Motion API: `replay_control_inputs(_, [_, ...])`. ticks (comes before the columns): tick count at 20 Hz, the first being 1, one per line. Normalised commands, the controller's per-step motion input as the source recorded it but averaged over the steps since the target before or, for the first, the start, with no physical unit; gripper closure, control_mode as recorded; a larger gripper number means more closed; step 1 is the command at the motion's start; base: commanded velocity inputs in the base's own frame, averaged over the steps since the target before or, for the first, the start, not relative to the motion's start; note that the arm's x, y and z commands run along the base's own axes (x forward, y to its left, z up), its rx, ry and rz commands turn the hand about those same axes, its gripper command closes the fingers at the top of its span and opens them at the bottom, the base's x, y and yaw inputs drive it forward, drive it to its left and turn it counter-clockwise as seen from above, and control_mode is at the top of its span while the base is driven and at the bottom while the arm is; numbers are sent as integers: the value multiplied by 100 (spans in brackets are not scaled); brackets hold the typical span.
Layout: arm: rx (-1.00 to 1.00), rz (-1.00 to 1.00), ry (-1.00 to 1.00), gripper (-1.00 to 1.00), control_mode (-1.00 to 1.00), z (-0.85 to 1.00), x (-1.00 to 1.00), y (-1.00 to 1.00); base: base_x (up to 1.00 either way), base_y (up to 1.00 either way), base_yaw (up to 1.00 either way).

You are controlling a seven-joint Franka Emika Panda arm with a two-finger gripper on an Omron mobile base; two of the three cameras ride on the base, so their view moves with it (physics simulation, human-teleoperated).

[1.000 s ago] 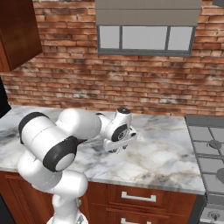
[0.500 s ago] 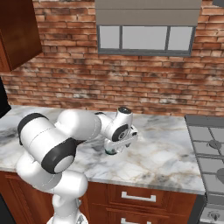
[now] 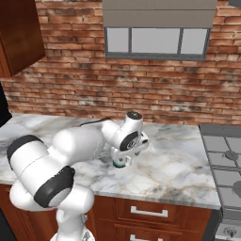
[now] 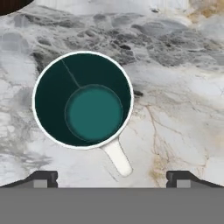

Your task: Clear the mugs and bowl far away from the sink.

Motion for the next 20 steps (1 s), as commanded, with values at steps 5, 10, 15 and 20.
replay_control_inputs(5, [0,0,1,-100,-100,57,-28,0,0,0,0])
replay_control_inputs(10, [-1,-9,7,-100,-100,71,-27,0,0,0,0])
replay_control_inputs(15, [-4,-38,5,-100,-100,80,-42,9,0,0,0])
replay_control_inputs(20, [9,-67,2,-100,-100,42,-76,0,0,0,0])
